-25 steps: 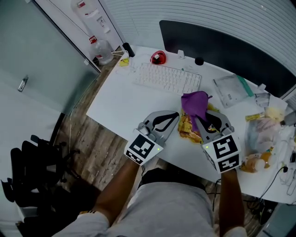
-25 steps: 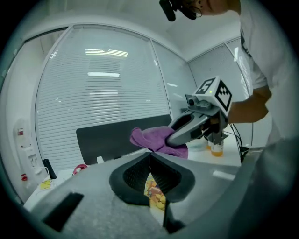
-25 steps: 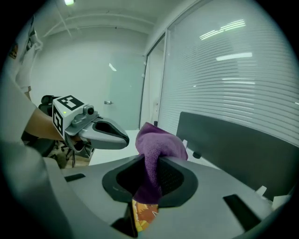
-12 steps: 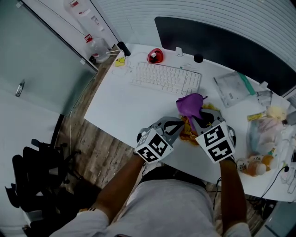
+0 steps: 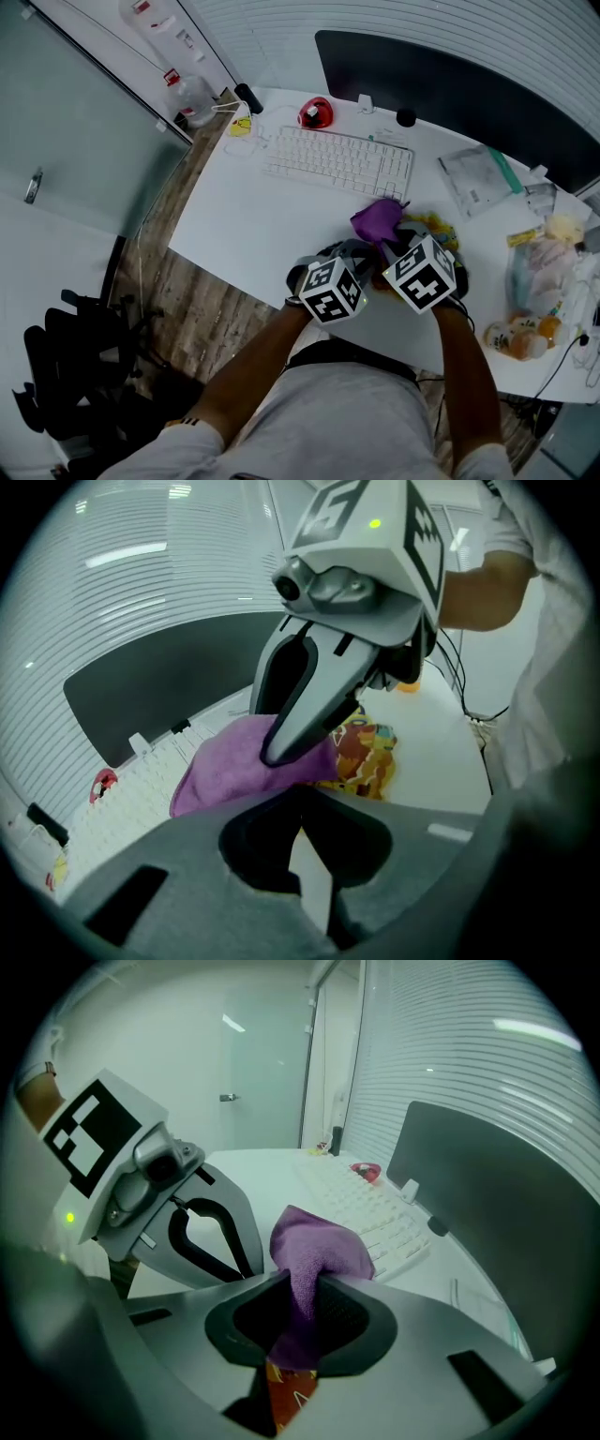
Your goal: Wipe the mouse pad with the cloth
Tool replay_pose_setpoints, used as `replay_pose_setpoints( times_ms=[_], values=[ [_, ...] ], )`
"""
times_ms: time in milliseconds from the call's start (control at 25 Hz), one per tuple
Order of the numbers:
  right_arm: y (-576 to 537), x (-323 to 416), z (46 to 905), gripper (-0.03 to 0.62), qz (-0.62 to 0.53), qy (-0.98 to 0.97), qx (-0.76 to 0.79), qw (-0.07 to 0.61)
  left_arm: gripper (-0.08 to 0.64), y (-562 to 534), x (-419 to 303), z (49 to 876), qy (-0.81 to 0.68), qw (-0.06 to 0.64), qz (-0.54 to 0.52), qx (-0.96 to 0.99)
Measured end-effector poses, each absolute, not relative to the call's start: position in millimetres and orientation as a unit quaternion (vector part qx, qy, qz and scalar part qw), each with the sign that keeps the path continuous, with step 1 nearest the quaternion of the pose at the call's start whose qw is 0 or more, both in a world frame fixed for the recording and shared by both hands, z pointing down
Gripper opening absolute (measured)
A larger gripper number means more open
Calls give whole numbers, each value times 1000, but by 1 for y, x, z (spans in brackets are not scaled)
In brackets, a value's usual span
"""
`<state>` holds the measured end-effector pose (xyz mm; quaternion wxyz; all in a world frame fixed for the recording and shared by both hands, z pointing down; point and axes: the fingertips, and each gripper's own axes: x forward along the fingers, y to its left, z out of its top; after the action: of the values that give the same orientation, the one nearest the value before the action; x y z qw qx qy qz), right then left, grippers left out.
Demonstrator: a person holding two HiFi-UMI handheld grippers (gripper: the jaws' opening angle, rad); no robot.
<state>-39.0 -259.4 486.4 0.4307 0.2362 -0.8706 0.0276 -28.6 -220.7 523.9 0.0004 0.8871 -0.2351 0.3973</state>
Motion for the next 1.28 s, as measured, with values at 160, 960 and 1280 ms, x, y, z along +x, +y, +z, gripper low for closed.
replay_pose_setpoints(
  times_ms=[160,960,1280],
  values=[
    [-262,-41,505,69,37,-860,232,453,15,-220,-26,536,-222,3,419,881],
    [-283,76,530,69,126,-786,357,488,15,-215,-24,558,-200,28,457,866],
    [-287,134,536,69,156,-751,424,481,15,-215,-23,558,-197,30,457,867]
  ],
)
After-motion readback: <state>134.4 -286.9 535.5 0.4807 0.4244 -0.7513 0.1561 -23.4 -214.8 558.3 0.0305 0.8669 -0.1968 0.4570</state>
